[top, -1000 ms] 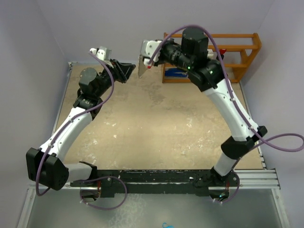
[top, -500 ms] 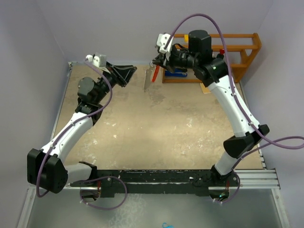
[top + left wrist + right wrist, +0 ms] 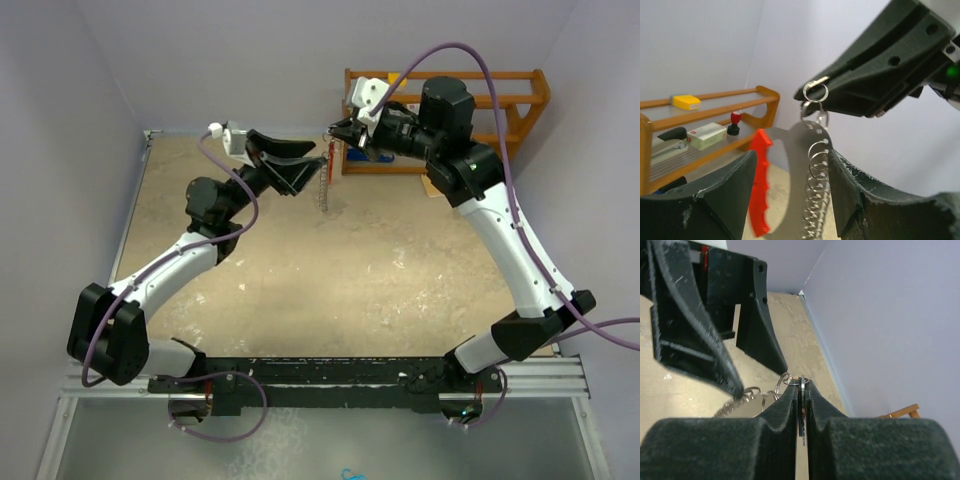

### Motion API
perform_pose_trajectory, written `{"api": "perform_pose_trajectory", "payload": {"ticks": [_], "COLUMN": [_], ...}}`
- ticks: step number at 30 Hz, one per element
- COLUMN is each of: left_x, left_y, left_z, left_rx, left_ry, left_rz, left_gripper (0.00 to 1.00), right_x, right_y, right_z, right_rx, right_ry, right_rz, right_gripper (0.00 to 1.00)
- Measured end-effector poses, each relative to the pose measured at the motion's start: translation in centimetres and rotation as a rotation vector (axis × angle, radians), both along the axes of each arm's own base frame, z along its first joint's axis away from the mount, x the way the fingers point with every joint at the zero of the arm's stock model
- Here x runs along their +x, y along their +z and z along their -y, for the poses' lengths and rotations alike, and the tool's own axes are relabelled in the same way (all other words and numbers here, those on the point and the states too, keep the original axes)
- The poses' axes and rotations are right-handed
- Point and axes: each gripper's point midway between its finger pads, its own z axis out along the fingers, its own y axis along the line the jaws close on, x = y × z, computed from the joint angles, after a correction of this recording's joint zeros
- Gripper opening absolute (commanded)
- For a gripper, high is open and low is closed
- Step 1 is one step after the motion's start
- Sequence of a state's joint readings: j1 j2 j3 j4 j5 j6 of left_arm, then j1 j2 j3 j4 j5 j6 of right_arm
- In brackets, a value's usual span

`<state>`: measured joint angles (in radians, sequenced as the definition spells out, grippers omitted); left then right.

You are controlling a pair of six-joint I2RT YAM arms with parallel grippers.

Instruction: Remove the keys from the keyring

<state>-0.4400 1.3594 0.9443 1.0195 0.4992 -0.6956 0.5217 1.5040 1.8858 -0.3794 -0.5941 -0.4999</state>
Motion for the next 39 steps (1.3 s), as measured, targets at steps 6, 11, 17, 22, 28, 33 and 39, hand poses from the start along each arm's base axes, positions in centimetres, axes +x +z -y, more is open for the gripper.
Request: {"api": "perform_pose_trajectory", "payload": {"ticks": [6, 11, 17, 22, 28, 33, 39], "left_x": [-0.7, 0.7, 2.3, 2.2, 1.0, -0.5, -1.9], "left_y": [-1.2, -2.0, -1.9, -0.7, -0.1, -0.2, -0.1], "left_z": [2.0, 1.8, 0.5, -0.7, -1.2, -0.2, 1.6], "left_rx": [0.059, 0.089, 0.102, 0.077, 0.055, 0.073, 0.121], "left_ry": [0.0, 0.088, 0.217, 0.285, 0.291, 0.264, 0.304], "left_rz": [0.011, 0.003, 0.012, 0.046, 0.129, 0.219, 0.322], "left_gripper": [0.59, 0.6, 0.61, 0.61, 0.66, 0.68, 0.7], "right_x": [0.2, 0.4, 0.5, 0.5, 1.0, 0.8, 0.3], "right_y": [-0.7, -1.6, -1.7, -1.7, -1.6, -1.5, -1.5], "right_z": [-0.1, -0.2, -0.2, -0.2, -0.2, -0.5, -1.3], "right_rx": [-0.007, -0.017, -0.02, -0.022, -0.015, -0.012, -0.019], "right_ry": [-0.001, -0.001, 0.0, -0.001, -0.022, -0.022, -0.015], "right_rz": [-0.01, -0.02, -0.016, -0.013, -0.003, 0.0, 0.007], "right_gripper": [0.09, 0.09, 0.09, 0.09, 0.1, 0.1, 0.1]}}
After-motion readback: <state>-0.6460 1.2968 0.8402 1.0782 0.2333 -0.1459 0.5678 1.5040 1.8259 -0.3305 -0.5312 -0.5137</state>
